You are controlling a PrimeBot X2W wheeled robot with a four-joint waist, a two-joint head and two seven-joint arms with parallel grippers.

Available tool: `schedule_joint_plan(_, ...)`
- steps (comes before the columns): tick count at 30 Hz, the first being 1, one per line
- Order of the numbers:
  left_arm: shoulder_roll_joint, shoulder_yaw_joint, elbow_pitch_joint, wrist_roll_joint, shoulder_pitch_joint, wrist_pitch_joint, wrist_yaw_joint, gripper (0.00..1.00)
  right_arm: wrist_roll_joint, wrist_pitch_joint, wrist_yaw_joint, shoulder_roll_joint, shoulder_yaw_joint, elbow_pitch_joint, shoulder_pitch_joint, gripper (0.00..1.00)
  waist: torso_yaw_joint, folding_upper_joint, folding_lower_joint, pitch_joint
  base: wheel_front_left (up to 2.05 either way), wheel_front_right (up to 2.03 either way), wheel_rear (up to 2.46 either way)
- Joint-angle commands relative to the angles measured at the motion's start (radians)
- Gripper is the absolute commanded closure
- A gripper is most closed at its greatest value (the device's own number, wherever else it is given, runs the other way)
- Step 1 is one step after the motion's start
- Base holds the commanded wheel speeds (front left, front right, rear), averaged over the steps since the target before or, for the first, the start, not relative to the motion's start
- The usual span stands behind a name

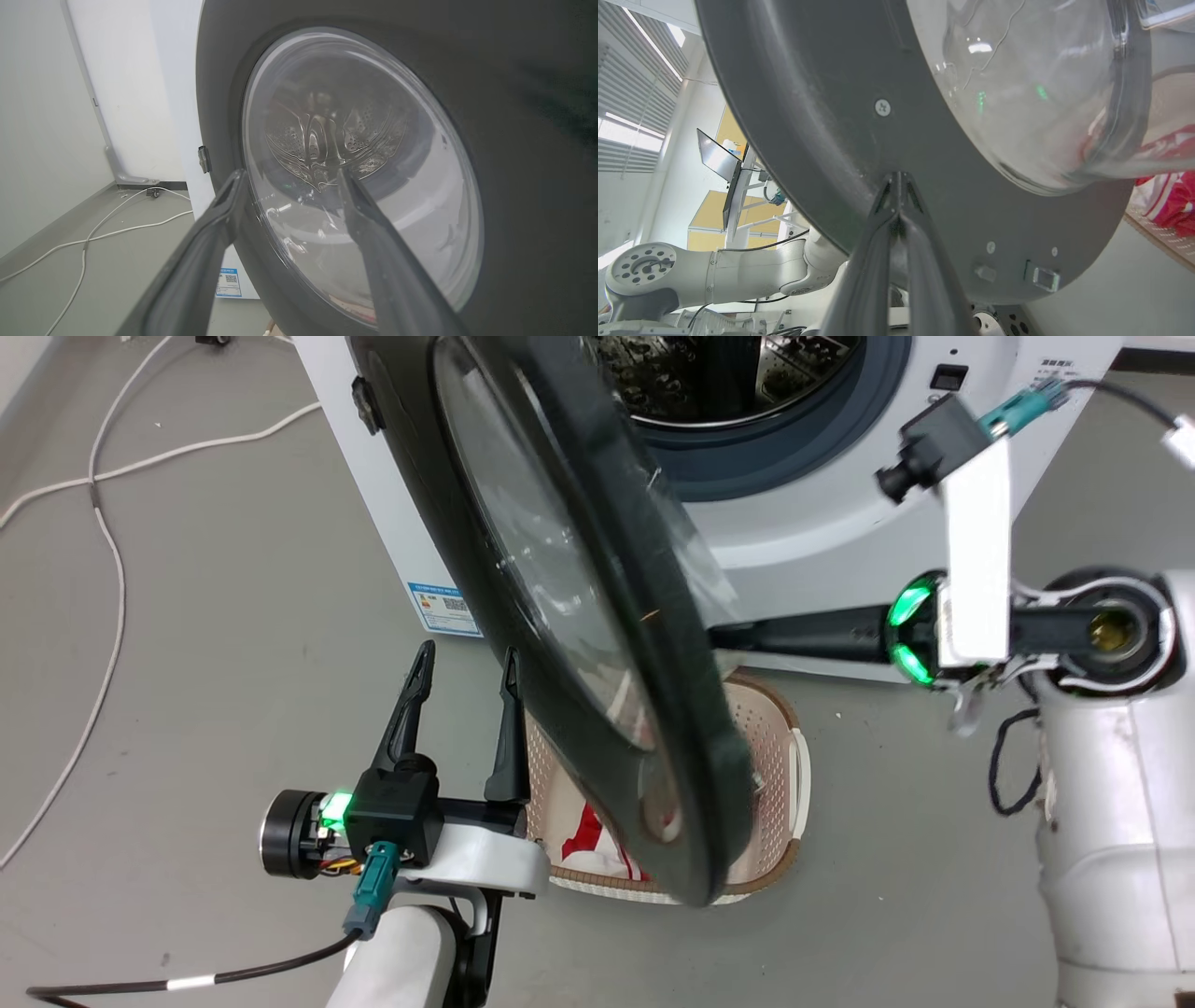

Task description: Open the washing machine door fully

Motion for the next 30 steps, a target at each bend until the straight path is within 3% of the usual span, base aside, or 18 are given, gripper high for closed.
schedule_joint_plan(1,0.001,0.003,0.002,-0.001,0.012,-0.003,-0.003,0.0,0.03,-0.015,0.0,0.01,0.027,-0.015,0.027,1.0,0.001,0.0,0.0001,-0.007,0.0,0.0,0.0)
schedule_joint_plan(10,0.001,0.011,0.001,-0.008,0.022,-0.003,-0.005,0.0,0.102,-0.156,0.0,0.008,0.096,-0.066,0.071,1.0,-0.006,0.0,0.0001,-0.023,0.0,0.0,0.0)
schedule_joint_plan(15,0.001,0.018,0.003,-0.01,0.027,-0.003,-0.002,0.0,0.055,-0.376,0.0,0.007,0.038,-0.119,0.088,1.0,-0.022,0.0,0.0001,-0.031,0.0,0.0,0.0)
schedule_joint_plan(22,0.001,0.039,0.013,0.0,0.039,-0.003,-0.008,0.0,-0.008,-0.696,0.0,-0.004,-0.121,-0.18,0.171,1.0,-0.061,0.0,0.0001,-0.048,0.0,0.0,0.0)
schedule_joint_plan(30,0.002,0.079,0.029,0.025,0.068,-0.003,-0.026,0.0,-0.124,-0.99,0.0,-0.061,-0.223,-0.224,0.417,1.0,-0.099,0.0,0.0001,-0.075,0.0,0.0,0.0)
